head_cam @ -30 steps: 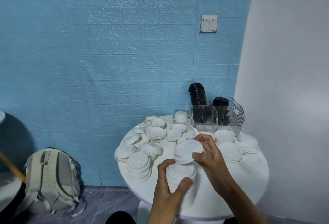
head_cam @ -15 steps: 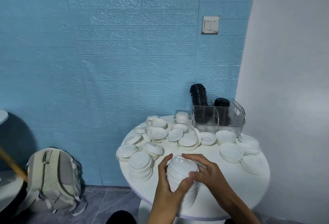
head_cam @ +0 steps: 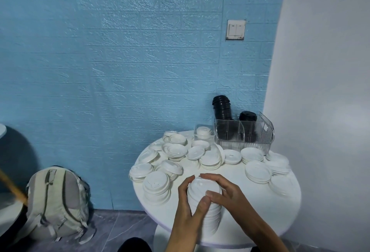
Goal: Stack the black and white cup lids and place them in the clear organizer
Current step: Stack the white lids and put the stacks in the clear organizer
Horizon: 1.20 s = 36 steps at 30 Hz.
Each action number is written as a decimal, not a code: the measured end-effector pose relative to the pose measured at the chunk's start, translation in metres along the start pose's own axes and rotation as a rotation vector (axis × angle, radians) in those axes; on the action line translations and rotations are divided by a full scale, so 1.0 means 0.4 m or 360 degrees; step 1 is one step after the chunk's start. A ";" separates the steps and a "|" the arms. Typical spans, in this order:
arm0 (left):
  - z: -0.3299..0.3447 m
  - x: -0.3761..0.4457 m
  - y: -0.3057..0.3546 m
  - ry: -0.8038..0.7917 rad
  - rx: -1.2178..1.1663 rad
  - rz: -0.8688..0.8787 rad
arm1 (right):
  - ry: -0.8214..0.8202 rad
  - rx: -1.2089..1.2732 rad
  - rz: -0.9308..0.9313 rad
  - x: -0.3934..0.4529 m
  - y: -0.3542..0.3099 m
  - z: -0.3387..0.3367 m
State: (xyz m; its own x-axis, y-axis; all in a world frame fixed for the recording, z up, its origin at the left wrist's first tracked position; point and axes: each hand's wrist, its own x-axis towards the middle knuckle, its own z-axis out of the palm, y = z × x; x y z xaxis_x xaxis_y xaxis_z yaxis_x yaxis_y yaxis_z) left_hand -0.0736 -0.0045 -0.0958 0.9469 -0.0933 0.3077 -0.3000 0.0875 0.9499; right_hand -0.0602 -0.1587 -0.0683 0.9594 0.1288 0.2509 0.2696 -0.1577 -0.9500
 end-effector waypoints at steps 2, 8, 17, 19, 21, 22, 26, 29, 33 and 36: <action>-0.003 0.001 -0.007 -0.0017 -0.0010 -0.0006 | -0.0003 -0.0020 0.0010 -0.002 -0.001 0.002; -0.002 -0.005 -0.025 -0.0060 -0.0025 0.0030 | -0.0076 -0.0049 0.0019 -0.020 0.009 0.004; -0.002 0.003 -0.039 -0.0040 -0.0056 0.0062 | -0.0132 0.0090 -0.0014 -0.036 0.019 0.015; -0.002 0.004 -0.040 -0.0033 -0.0067 0.0070 | -0.0130 0.0107 -0.0022 -0.036 0.023 0.018; 0.001 0.004 -0.042 -0.0035 -0.0075 0.0071 | -0.0121 0.0115 0.0002 -0.034 0.028 0.018; 0.001 0.004 -0.043 -0.0034 -0.0081 0.0073 | -0.0120 0.0101 0.0010 -0.032 0.030 0.018; -0.001 0.009 -0.043 -0.0033 -0.0091 0.0105 | 0.0001 -0.0095 -0.0045 -0.045 0.022 -0.008; 0.000 0.016 -0.045 -0.0030 -0.0086 0.0112 | 0.0414 -0.0423 -0.0217 -0.076 0.015 -0.076; 0.000 0.018 -0.048 -0.0016 -0.0114 0.0106 | 0.1133 -0.0830 -0.0320 -0.101 0.039 -0.211; 0.000 0.019 -0.046 -0.0017 -0.0121 0.0096 | 0.1283 -0.0996 0.0004 -0.106 0.067 -0.302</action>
State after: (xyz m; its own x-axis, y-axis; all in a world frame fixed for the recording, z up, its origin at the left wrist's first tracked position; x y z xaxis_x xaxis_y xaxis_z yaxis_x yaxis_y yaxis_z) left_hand -0.0608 -0.0067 -0.1111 0.9261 -0.0959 0.3650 -0.3464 0.1680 0.9229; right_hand -0.0838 -0.2866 -0.0818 0.6679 -0.5334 0.5190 0.0405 -0.6703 -0.7410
